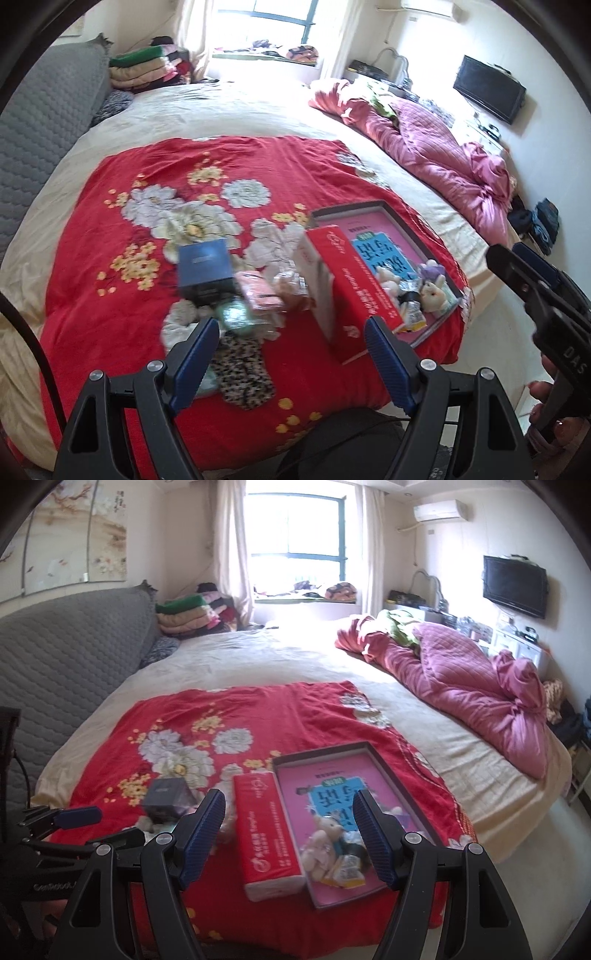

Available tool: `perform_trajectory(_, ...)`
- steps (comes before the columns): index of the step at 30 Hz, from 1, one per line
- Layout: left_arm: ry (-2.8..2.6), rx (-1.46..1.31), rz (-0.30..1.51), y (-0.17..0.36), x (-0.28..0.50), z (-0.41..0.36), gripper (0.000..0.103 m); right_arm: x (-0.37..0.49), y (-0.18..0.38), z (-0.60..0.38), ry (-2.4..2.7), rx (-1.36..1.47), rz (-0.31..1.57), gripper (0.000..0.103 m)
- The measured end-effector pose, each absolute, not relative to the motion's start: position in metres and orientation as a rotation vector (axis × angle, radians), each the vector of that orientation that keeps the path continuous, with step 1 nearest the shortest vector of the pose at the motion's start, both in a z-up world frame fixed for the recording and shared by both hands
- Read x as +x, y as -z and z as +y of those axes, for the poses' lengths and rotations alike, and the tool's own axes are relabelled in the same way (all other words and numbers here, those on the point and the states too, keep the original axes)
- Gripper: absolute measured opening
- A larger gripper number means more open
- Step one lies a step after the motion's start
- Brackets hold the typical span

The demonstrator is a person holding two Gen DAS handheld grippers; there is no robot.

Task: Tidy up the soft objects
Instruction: 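Withdraw both open tools from the tray back toward the pile, then grasp the white floral cloth with the left tool while the right tool grasps the pink packet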

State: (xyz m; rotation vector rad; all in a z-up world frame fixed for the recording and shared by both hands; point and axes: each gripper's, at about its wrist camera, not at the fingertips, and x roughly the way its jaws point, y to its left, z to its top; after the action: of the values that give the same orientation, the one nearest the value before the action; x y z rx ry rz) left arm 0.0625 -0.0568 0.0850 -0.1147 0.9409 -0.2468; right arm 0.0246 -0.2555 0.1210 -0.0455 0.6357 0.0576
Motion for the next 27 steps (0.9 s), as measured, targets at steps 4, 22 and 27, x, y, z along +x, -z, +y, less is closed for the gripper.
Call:
perform_trajectory(4, 0.214, -0.122, 0.925, -0.088, 0.059, -0.038, 0.08, 0.024, -0.127, -0.237, -0.085, -0.069, 0.623, 0.073)
perform_trajectory(22, 0.084, -0.165, 0.935, -0.064, 0.054, 0.036, 0.08, 0.038, -0.118, -0.187, -0.157, -0.206, 0.632, 0.073)
perform_trajectory(27, 0.061, -0.193, 0.959, -0.048, 0.055, 0.055, 0.081, 0.047, -0.103, -0.188, -0.145, -0.244, 0.658, 0.073)
